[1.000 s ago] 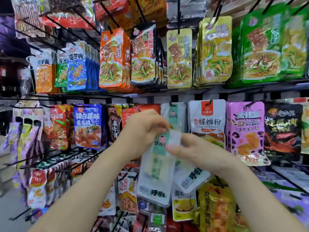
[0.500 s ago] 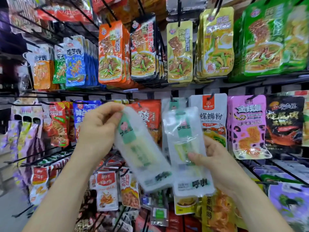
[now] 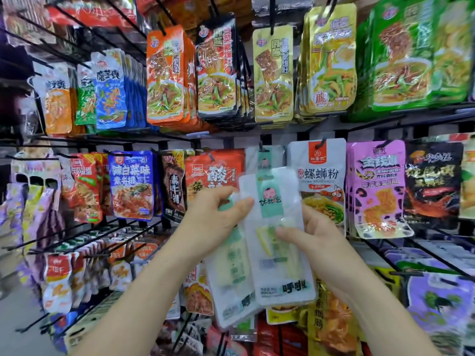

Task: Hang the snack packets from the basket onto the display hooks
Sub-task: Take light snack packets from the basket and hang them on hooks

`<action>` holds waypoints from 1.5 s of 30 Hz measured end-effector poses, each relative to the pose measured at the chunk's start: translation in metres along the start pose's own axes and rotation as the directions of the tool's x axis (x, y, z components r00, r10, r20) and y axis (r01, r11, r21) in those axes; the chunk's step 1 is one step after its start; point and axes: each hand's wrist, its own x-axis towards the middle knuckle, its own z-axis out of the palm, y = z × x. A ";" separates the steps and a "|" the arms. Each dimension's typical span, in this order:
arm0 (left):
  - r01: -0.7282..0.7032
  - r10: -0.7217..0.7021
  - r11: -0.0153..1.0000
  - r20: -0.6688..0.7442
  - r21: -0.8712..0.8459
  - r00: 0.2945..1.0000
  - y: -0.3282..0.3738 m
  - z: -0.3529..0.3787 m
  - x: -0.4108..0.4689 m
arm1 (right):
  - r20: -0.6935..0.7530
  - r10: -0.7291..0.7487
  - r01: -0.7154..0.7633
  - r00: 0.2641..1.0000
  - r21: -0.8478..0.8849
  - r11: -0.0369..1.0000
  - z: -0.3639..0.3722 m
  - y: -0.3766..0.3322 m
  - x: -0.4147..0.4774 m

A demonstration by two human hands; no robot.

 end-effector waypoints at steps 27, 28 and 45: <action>-0.140 0.210 0.774 -0.042 0.618 0.977 0.025 -0.013 0.039 | -0.326 -0.212 0.134 0.921 -0.246 0.960 0.012 -0.056 0.090; -0.139 0.204 0.771 -0.034 0.621 0.978 0.025 -0.012 0.043 | -0.336 -0.225 0.140 0.915 -0.257 0.956 0.012 -0.054 0.091; -0.102 0.098 0.905 0.031 0.412 0.995 0.019 0.001 0.068 | -0.052 -0.778 0.326 0.626 -0.889 0.321 0.014 -0.049 0.068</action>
